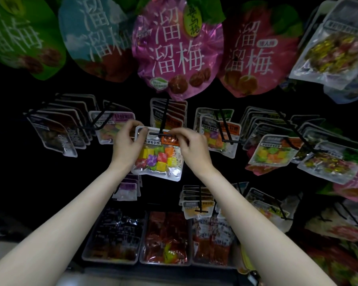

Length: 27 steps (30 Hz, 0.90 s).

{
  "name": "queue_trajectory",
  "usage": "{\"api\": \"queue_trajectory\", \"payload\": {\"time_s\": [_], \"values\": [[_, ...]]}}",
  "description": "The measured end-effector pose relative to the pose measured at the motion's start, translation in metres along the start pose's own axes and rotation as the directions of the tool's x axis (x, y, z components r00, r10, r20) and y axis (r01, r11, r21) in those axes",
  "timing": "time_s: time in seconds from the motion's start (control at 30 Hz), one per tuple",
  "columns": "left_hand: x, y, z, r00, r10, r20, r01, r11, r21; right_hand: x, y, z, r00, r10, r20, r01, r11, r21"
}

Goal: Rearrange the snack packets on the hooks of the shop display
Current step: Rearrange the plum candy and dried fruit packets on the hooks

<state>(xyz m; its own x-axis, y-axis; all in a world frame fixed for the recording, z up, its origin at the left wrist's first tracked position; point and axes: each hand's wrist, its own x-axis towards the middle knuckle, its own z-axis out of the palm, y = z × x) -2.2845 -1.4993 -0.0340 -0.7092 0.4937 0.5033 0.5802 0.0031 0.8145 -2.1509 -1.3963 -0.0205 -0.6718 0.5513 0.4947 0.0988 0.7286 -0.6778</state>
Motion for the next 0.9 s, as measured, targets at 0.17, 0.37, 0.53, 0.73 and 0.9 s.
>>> {"api": "queue_trajectory", "payload": {"time_s": [0.17, 0.37, 0.53, 0.73, 0.9], "values": [[0.008, -0.001, 0.006, 0.981, -0.191, 0.018, 0.182, 0.956, 0.23, 0.009, 0.004, 0.004, 0.982, 0.122, 0.144, -0.109, 0.989, -0.097], [-0.027, 0.002, 0.018, 0.992, -0.118, 0.054, 0.102, 0.966, 0.237, -0.024, 0.031, -0.008, 0.971, 0.212, 0.113, -0.188, 0.962, -0.196], [-0.045, 0.004, 0.05, 0.969, -0.079, 0.235, 0.03, 0.979, 0.203, -0.058, 0.06, -0.054, 0.907, 0.283, -0.31, -0.328, 0.939, -0.102], [-0.039, 0.024, 0.079, 0.965, 0.027, 0.261, -0.078, 0.979, 0.186, -0.011, 0.089, -0.089, 0.904, 0.352, -0.243, -0.372, 0.928, -0.039], [-0.041, 0.03, 0.078, 0.956, 0.06, 0.286, -0.104, 0.985, 0.14, -0.01, 0.08, -0.094, 0.935, 0.348, -0.071, -0.337, 0.933, 0.129]]}}
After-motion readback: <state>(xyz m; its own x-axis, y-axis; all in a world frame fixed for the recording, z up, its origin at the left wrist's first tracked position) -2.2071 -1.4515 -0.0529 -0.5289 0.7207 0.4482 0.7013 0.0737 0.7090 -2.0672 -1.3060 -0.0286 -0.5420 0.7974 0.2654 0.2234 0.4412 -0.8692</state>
